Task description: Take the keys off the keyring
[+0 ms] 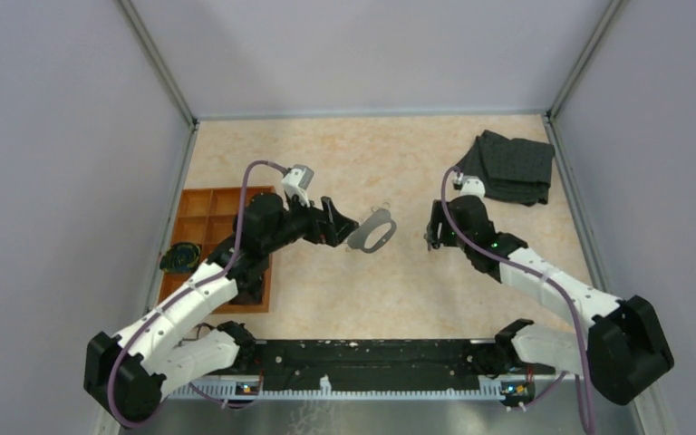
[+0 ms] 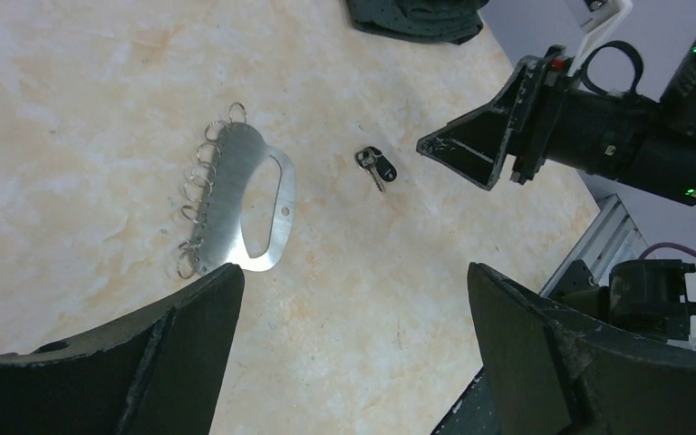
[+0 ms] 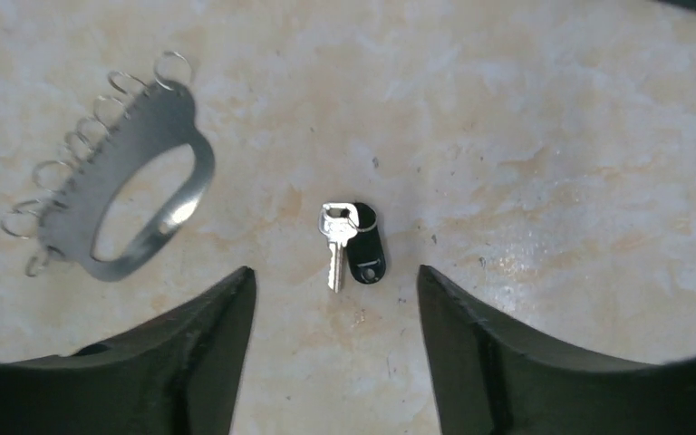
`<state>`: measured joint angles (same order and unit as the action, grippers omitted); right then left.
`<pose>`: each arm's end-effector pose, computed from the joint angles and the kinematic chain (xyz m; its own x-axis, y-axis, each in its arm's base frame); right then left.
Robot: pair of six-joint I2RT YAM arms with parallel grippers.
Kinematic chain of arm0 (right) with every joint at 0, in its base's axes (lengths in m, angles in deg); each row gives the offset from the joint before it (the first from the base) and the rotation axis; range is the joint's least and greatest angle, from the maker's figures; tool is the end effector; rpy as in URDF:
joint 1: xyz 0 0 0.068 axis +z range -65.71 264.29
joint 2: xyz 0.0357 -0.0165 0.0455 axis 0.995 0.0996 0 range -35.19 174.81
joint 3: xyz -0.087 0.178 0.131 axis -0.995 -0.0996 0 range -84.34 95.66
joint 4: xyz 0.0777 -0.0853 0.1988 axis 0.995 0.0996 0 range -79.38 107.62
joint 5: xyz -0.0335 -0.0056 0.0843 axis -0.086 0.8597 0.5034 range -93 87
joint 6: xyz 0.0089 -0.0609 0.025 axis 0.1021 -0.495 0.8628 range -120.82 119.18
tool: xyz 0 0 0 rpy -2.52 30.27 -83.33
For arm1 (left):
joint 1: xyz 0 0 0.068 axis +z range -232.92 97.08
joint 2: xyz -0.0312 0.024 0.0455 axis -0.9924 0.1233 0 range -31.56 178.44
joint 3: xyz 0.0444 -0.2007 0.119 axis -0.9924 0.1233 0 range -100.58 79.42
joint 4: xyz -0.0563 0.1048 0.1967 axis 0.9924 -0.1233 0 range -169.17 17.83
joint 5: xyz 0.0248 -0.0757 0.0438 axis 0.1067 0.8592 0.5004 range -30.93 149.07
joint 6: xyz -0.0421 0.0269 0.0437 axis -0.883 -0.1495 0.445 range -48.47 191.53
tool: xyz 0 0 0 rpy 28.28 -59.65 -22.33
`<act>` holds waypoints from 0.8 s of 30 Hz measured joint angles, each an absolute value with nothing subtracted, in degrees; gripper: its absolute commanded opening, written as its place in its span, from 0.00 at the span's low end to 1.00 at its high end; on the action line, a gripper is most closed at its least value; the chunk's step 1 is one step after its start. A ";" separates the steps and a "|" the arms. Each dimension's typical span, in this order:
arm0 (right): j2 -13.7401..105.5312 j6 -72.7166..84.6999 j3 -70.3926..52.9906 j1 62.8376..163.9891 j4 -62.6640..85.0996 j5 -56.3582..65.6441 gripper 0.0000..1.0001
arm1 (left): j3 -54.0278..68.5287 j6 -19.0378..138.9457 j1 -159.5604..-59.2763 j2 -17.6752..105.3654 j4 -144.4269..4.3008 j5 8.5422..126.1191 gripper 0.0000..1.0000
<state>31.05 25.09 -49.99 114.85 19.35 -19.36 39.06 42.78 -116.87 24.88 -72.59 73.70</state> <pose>0.2087 0.1061 0.1800 -0.6370 0.1108 -0.7629 -0.0283 0.9856 0.1668 0.1861 -0.1414 0.2667 -0.5632 -0.1819 -0.8061 0.5365 0.6614 -0.5241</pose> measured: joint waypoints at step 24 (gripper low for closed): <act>10.99 17.74 -38.42 114.74 23.38 -16.39 0.99 | 30.78 53.84 -116.85 21.54 -84.75 62.86 0.99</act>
